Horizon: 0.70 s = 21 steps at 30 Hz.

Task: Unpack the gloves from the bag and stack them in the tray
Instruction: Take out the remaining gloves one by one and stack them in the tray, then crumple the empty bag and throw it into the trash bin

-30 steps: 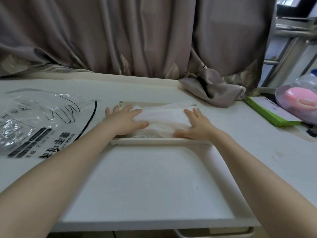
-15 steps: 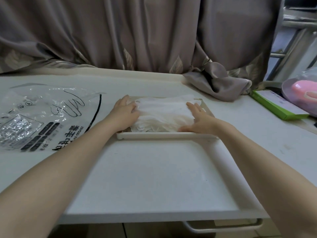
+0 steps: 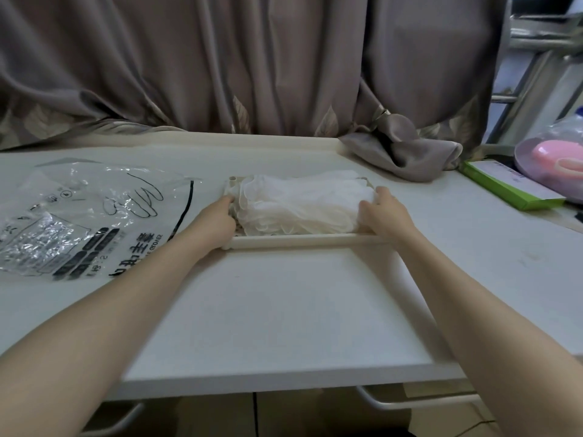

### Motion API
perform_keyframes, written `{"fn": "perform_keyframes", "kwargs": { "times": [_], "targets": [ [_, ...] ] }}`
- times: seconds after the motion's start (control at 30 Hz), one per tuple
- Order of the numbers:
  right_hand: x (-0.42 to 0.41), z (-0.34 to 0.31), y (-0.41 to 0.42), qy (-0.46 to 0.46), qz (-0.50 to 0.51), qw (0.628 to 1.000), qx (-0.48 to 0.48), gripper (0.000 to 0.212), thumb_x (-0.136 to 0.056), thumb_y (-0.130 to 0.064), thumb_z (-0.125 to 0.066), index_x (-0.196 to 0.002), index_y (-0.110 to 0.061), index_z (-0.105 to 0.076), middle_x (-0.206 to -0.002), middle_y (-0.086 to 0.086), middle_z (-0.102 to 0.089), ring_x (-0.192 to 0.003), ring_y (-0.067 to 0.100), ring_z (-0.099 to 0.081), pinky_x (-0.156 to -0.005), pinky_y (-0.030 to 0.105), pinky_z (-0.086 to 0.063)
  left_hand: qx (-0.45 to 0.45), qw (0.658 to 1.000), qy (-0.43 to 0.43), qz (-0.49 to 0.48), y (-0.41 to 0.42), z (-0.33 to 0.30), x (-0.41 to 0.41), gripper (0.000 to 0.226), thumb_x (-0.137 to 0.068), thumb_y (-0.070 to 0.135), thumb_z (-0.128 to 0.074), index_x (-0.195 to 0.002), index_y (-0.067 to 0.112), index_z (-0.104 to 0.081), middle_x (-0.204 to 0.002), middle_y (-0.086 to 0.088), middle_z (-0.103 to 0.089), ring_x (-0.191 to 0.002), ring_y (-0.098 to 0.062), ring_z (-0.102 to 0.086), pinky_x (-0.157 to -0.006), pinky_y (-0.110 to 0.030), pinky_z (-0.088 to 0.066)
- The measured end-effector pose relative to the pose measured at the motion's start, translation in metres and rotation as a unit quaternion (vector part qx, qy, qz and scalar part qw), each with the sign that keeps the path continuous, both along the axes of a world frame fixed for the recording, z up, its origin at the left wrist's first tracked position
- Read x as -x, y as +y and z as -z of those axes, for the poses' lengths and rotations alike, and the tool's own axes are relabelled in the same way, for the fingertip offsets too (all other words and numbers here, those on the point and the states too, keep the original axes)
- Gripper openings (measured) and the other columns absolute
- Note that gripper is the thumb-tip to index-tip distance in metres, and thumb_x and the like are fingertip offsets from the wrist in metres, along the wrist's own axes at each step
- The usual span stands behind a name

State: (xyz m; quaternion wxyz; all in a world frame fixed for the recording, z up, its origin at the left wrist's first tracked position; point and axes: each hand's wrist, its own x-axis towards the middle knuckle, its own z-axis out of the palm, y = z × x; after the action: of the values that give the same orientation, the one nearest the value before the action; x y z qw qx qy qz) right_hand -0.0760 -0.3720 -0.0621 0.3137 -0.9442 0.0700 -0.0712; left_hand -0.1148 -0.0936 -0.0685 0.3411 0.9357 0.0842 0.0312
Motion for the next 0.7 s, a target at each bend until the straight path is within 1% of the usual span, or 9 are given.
{"fn": "perform_keyframes", "kwargs": {
  "times": [0.13, 0.23, 0.3, 0.4, 0.47, 0.53, 0.6, 0.67, 0.7],
  "targets": [
    [-0.008, 0.006, 0.025, -0.008, -0.015, 0.998, 0.056, 0.059, -0.088, -0.032, -0.043, -0.141, -0.010, -0.031, -0.135, 0.014, -0.047, -0.122, 0.035, -0.042, -0.098, 0.040, -0.037, -0.008, 0.999, -0.004, -0.041, 0.014, -0.002, -0.003, 0.063, -0.091, -0.003, -0.031, -0.148, 0.020, -0.019, -0.148, -0.013, -0.034, -0.126, -0.032, -0.041, -0.090, -0.030, -0.036],
    [-0.015, 0.011, 0.035, -0.018, -0.008, 0.993, 0.119, 0.059, -0.089, -0.038, -0.042, -0.139, -0.008, -0.033, -0.138, 0.014, -0.042, -0.126, 0.034, -0.036, -0.101, 0.041, -0.032, -0.018, 0.999, -0.008, -0.042, 0.020, -0.003, -0.009, 0.063, -0.090, -0.002, -0.031, -0.148, 0.019, -0.020, -0.144, -0.015, -0.038, -0.120, -0.033, -0.046, -0.081, -0.029, -0.036],
    [-0.016, 0.011, 0.038, -0.041, 0.005, 0.990, 0.134, 0.060, -0.089, -0.039, -0.041, -0.140, -0.008, -0.033, -0.147, 0.017, -0.030, -0.137, 0.033, -0.021, -0.112, 0.042, -0.020, -0.044, 0.998, -0.026, -0.040, 0.020, -0.004, -0.010, 0.051, -0.094, 0.003, -0.031, -0.144, 0.014, -0.029, -0.138, -0.018, -0.044, -0.116, -0.034, -0.048, -0.081, -0.031, -0.038],
    [-0.002, 0.004, 0.052, -0.164, -0.022, 0.980, 0.106, 0.049, -0.091, -0.032, -0.042, -0.136, -0.012, -0.040, -0.157, 0.014, -0.009, -0.146, 0.027, 0.004, -0.115, 0.043, 0.006, -0.110, 0.981, -0.153, -0.048, 0.025, -0.008, -0.005, 0.037, -0.098, 0.013, -0.034, -0.133, 0.006, -0.042, -0.129, -0.019, -0.052, -0.114, -0.034, -0.049, -0.088, -0.038, -0.040],
    [0.013, -0.003, 0.073, -0.248, -0.083, 0.962, 0.083, 0.047, -0.087, -0.036, -0.038, -0.127, -0.012, -0.050, -0.156, 0.013, -0.014, -0.146, 0.029, 0.001, -0.114, 0.042, 0.006, -0.136, 0.970, -0.190, -0.062, 0.033, -0.013, 0.001, 0.037, -0.097, 0.015, -0.038, -0.133, 0.005, -0.043, -0.130, -0.019, -0.050, -0.116, -0.036, -0.047, -0.091, -0.040, -0.039],
    [0.026, -0.009, 0.094, -0.293, -0.141, 0.944, 0.054, 0.053, -0.082, -0.042, -0.032, -0.118, -0.010, -0.056, -0.153, 0.015, -0.022, -0.144, 0.033, -0.006, -0.114, 0.041, -0.001, -0.224, 0.963, -0.123, -0.091, 0.037, -0.014, 0.006, 0.042, -0.094, 0.019, -0.044, -0.133, 0.004, -0.039, -0.137, -0.021, -0.039, -0.120, -0.038, -0.041, -0.095, -0.043, -0.037],
    [0.036, -0.014, 0.114, -0.309, -0.186, 0.932, 0.033, 0.054, -0.082, -0.043, -0.029, -0.114, -0.009, -0.058, -0.151, 0.016, -0.026, -0.143, 0.034, -0.010, -0.113, 0.037, -0.005, -0.331, 0.934, -0.027, -0.129, 0.043, -0.011, 0.013, 0.058, -0.091, 0.031, -0.049, -0.140, 0.006, -0.029, -0.148, -0.022, -0.020, -0.132, -0.038, -0.025, -0.104, -0.044, -0.027],
    [0.044, -0.017, 0.128, -0.311, -0.215, 0.925, 0.020, 0.045, -0.087, -0.038, -0.034, -0.113, -0.009, -0.057, -0.151, 0.015, -0.027, -0.143, 0.033, -0.011, -0.112, 0.034, -0.007, -0.376, 0.912, 0.039, -0.157, 0.054, -0.002, 0.016, 0.078, -0.089, 0.044, -0.048, -0.147, 0.009, -0.010, -0.154, -0.024, 0.002, -0.140, -0.040, -0.003, -0.111, -0.050, -0.012],
    [0.047, -0.017, 0.133, -0.309, -0.225, 0.924, 0.016, 0.040, -0.089, -0.034, -0.038, -0.113, -0.009, -0.057, -0.151, 0.015, -0.028, -0.144, 0.032, -0.011, -0.112, 0.034, -0.008, -0.363, 0.914, 0.067, -0.169, 0.060, 0.002, 0.016, 0.082, -0.089, 0.049, -0.045, -0.148, 0.010, -0.003, -0.154, -0.024, 0.007, -0.140, -0.043, 0.003, -0.111, -0.055, -0.008]
  ]
}}
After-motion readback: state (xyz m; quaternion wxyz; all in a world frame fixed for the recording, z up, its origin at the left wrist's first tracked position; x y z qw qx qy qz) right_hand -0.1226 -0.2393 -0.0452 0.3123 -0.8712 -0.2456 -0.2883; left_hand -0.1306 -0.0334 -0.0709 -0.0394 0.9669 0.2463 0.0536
